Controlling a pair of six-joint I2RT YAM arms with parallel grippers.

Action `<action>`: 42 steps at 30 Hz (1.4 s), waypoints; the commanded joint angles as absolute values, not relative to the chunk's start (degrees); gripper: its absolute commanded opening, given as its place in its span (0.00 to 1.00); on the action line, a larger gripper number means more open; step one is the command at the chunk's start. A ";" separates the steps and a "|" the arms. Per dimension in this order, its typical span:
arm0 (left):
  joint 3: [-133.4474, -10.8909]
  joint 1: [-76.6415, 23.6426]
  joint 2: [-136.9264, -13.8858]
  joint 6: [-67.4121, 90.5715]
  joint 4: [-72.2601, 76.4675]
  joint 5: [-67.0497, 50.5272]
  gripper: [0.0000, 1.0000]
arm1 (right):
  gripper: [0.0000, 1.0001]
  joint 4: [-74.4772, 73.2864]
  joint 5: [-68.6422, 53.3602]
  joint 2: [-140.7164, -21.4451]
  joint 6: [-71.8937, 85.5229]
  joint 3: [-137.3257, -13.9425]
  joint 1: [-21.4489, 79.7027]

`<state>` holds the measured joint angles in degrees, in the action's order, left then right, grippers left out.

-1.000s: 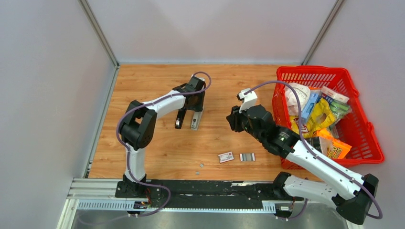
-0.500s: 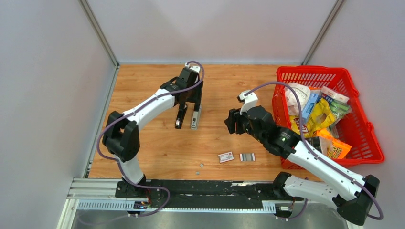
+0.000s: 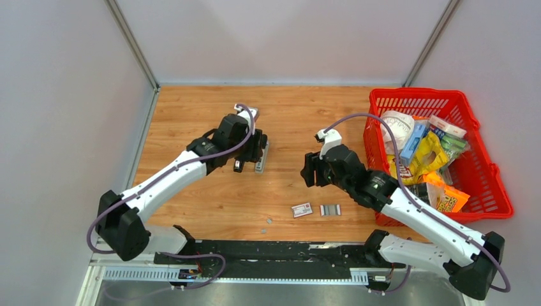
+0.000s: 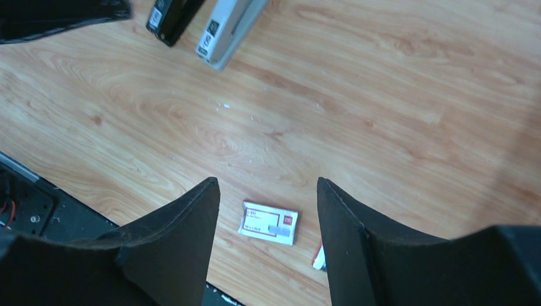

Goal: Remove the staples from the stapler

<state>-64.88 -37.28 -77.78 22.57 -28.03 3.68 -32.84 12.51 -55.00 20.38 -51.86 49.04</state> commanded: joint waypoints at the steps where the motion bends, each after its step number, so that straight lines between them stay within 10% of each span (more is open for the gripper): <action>1: -60.66 -38.84 -70.24 24.08 -27.33 -0.95 0.54 | 0.61 -34.72 9.77 -55.46 24.60 -48.88 48.96; 42: -50.72 -38.94 -27.08 12.22 -38.33 1.85 0.52 | 0.53 -25.31 10.02 -94.04 20.65 -60.38 72.16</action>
<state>-52.12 -38.89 -30.65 15.18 -39.48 -0.23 -27.31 8.58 -92.66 21.19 -57.84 71.57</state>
